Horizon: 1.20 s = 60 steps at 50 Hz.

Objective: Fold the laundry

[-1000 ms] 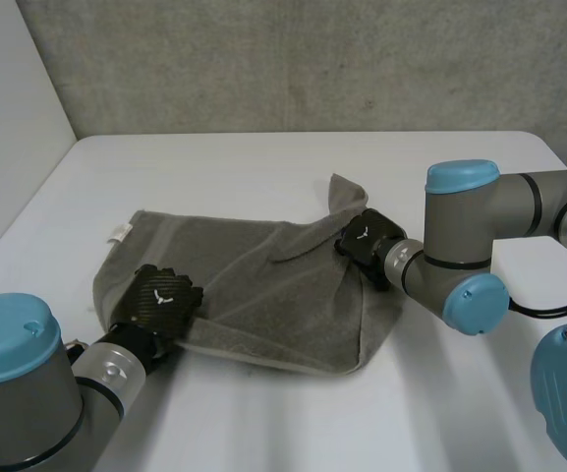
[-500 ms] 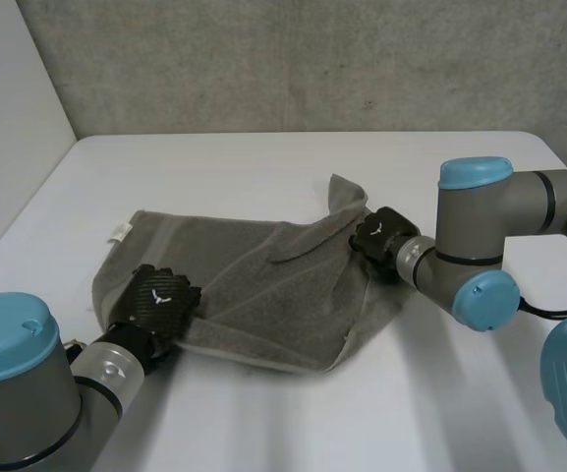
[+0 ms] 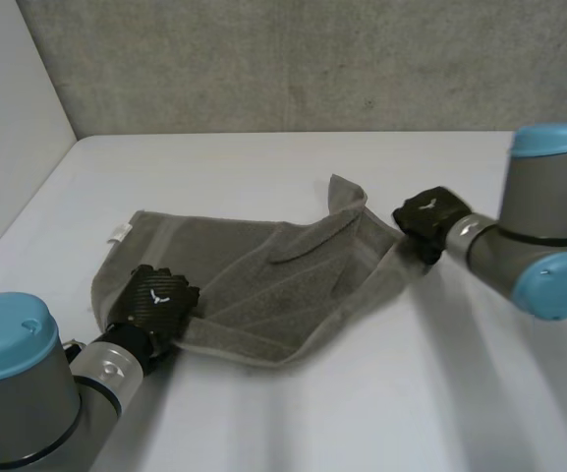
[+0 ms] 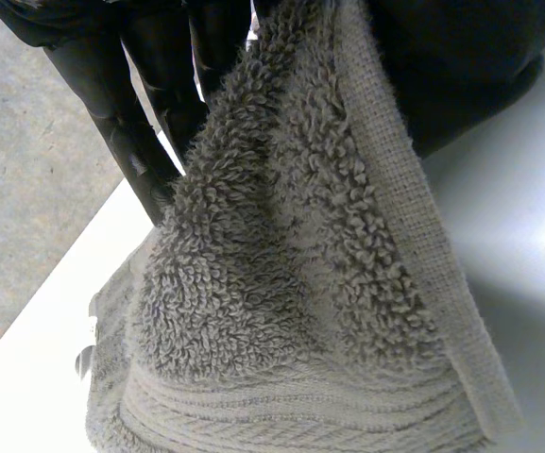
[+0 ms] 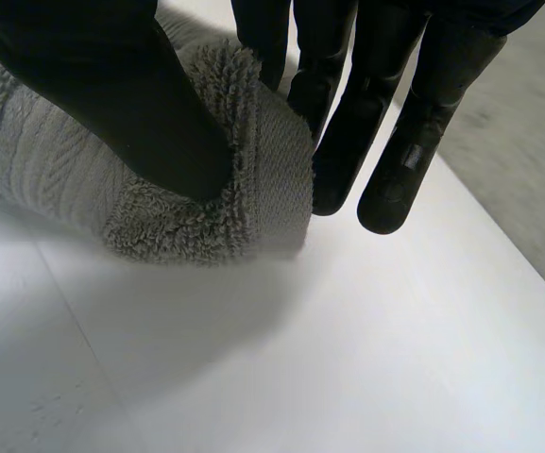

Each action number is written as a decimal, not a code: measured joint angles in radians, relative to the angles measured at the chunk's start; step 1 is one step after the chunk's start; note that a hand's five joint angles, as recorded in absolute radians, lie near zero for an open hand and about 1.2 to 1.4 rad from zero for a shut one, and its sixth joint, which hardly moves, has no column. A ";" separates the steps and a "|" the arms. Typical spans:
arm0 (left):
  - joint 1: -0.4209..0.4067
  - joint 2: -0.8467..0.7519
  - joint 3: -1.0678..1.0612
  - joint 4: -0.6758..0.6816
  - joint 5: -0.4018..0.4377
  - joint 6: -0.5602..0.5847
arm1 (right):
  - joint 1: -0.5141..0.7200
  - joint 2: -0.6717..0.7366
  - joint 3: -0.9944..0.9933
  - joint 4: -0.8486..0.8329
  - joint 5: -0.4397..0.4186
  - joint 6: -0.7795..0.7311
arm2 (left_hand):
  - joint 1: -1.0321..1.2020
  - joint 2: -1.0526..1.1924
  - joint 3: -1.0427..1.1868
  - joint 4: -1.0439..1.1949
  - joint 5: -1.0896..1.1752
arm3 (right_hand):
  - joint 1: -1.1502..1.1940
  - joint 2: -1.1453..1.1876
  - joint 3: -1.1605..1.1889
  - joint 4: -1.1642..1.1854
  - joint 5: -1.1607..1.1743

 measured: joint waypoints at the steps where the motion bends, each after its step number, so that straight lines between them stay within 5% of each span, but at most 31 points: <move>1: 0.004 -0.002 0.001 0.003 0.000 0.000 | -0.025 -0.045 0.044 -0.012 -0.005 0.053 | 0.000 -0.012 -0.012 -0.014 -0.008 | 0.000 0.000 0.000 0.000 0.000; 13: 0.045 -0.016 0.005 0.038 0.000 0.000 | -0.241 -0.311 0.411 -0.178 -0.145 0.279 | -0.525 -0.543 -0.541 -0.544 -0.540 | 0.000 0.000 0.000 0.001 0.003; 21: 0.072 -0.032 0.008 0.040 -0.001 0.001 | -0.327 -0.448 0.577 -0.240 -0.224 0.307 | -0.567 -0.592 -0.591 -0.593 -0.589 | 0.000 0.000 0.000 0.003 0.004; 38: 0.116 0.059 -0.021 0.000 -0.007 0.002 | -0.411 -0.592 0.692 -0.234 -0.229 0.273 | -0.641 -0.668 -0.664 -0.669 -0.666 | 0.000 0.000 0.000 0.003 0.004; 41: 0.115 0.114 -0.026 -0.032 -0.006 0.003 | -0.411 -0.638 0.701 -0.211 -0.231 0.234 | -0.640 -0.665 -0.662 -0.665 -0.660 | 0.000 0.000 0.000 0.003 0.004; 42: 0.115 0.133 -0.025 -0.046 -0.004 0.003 | -0.411 -0.651 0.701 -0.201 -0.231 0.221 | -0.298 -0.342 -0.363 -0.362 -0.363 | 0.000 0.000 0.000 0.003 0.004; 47: 0.115 0.255 0.005 -0.152 0.003 0.004 | -0.409 -0.736 0.674 -0.101 -0.230 0.107 | -0.094 -0.102 -0.107 -0.108 -0.107 | 0.000 0.000 0.000 0.003 0.004; 60: 0.148 0.426 0.197 -0.474 0.061 0.068 | -0.400 -0.831 0.474 0.379 -0.219 -0.282 | -0.037 0.000 -0.001 -0.002 -0.015 | 0.000 0.000 0.000 0.003 0.008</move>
